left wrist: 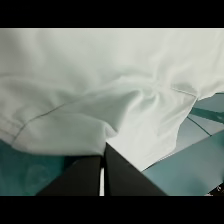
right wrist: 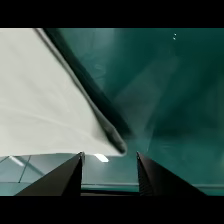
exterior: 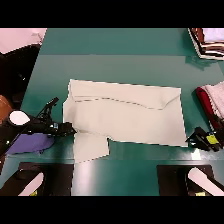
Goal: Fold the shirts.
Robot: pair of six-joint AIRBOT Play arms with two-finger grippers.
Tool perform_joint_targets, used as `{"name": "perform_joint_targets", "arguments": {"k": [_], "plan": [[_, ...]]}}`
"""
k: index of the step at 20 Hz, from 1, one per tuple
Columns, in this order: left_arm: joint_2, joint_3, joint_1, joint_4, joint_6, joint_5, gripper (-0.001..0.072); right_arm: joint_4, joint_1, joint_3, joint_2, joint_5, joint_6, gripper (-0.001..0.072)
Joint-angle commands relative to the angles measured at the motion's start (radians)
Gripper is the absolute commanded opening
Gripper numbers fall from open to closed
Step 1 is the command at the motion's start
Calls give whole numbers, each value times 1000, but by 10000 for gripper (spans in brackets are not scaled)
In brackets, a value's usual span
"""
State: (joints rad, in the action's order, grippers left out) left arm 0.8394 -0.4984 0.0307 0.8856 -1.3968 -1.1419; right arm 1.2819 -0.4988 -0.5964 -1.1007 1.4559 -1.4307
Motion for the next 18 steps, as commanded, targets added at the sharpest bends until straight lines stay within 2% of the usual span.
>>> {"name": "perform_joint_targets", "arguments": {"k": [1, 3, 6, 7, 10, 13, 15, 17, 18], "plan": [[-1, -2, 0, 2, 3, -6, 21, -55, 71, 18, -76, -53, 0, 390], [-1, -5, 0, 27, 2, -53, 20, -57, 138, 17, -83, -72, 0, 375], [-18, -35, 0, 130, -18, -149, 20, -40, 205, 18, -31, -62, 0, 84], [-48, -35, 0, 156, -36, -179, 20, -22, 216, 17, 2, -48, 0, 19], [-202, -35, 0, 214, -111, -276, 19, 32, 225, 16, 134, 47, 0, 18], [-342, -45, 0, 200, -214, -463, 19, 85, 225, 15, 292, 176, 0, 17], [-372, -103, 0, 192, -254, -558, 19, 83, 225, -18, 369, 230, -8, 16], [-363, -176, 0, 197, -253, -539, 19, 79, 225, -82, 407, 222, -35, 16], [-348, -204, 0, 205, -248, -476, 19, 74, 228, -122, 399, 212, -35, 16]]}}
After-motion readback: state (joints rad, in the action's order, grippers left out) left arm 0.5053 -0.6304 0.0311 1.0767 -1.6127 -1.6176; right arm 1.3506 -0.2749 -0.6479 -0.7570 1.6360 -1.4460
